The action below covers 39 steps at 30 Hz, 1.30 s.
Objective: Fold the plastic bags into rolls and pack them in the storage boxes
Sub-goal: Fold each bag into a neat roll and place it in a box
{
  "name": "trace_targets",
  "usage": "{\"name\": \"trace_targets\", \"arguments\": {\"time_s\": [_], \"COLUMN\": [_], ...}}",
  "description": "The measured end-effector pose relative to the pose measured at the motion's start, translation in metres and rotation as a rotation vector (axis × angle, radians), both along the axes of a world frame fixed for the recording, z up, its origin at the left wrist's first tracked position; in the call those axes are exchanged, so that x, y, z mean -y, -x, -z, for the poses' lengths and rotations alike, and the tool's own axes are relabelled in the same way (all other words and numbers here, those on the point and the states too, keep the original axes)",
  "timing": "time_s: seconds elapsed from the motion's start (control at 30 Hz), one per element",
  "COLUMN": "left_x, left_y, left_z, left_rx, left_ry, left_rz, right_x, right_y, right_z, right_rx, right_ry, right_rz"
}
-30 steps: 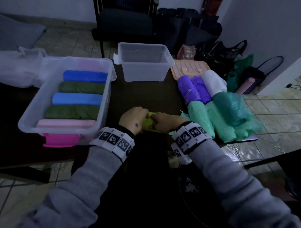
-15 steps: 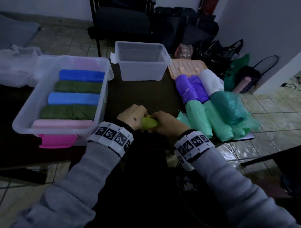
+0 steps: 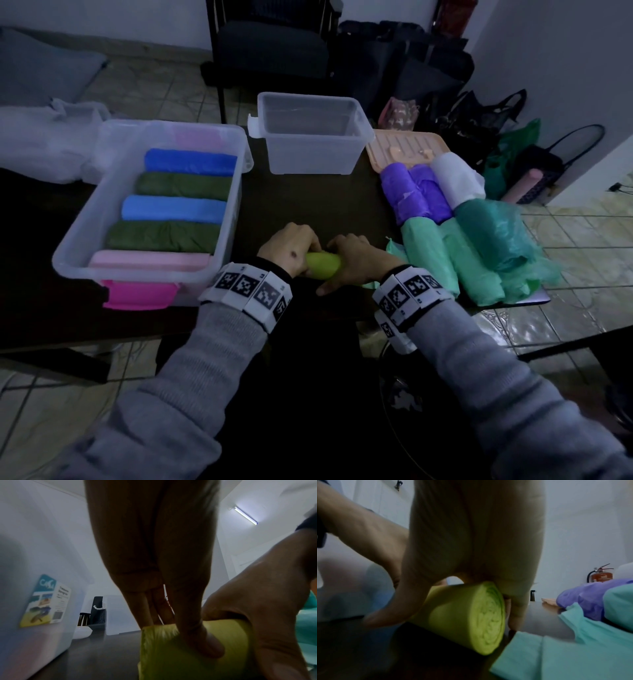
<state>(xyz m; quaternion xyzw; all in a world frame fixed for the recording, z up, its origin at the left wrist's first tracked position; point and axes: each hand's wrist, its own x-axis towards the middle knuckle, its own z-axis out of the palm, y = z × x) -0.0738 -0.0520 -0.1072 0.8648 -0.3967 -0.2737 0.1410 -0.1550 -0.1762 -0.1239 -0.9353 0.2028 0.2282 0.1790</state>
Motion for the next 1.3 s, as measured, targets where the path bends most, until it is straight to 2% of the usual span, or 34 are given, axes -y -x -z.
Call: {"name": "trace_targets", "arguments": {"time_s": [0.27,0.47,0.6,0.73,0.8,0.9,1.03,1.17,1.3], "left_x": [0.000,-0.002,-0.004,-0.006,-0.009,-0.021,-0.066,-0.130,-0.178], "left_y": [-0.001,-0.002,0.000,0.006,0.008,0.001,-0.024,-0.051,-0.062], "left_z": [-0.002,-0.001,-0.003,-0.008,-0.018,-0.052,-0.097,-0.099,-0.069], "left_rx": [-0.015,-0.041,-0.046,-0.010,0.013,0.044,0.207,0.303,0.330], "left_ry": [-0.023,-0.009,-0.019,0.009,0.098,0.338,0.534,0.544,0.384], "left_rz": [0.000,-0.008,0.019,0.040,-0.021,-0.179,-0.421,-0.667,-0.831], "right_x": [0.002,-0.002,-0.009,-0.010,-0.009,-0.011,-0.033,-0.075,-0.118], "right_y": [0.003,0.010,0.025,0.026,0.023,0.014,-0.012,-0.041,-0.076], "right_z": [0.000,0.002,0.011,0.017,0.014,0.001,-0.033,-0.059,-0.067], "right_rx": [0.040,0.049,0.189,0.246,0.293,0.427,0.602,0.769,0.789], "right_ry": [-0.089,-0.061,-0.028,0.002,0.005,-0.025,-0.150,-0.223,-0.168], "right_rz": [0.011,-0.060,-0.097,-0.105,-0.080,0.019,0.104,-0.029,-0.241]}}
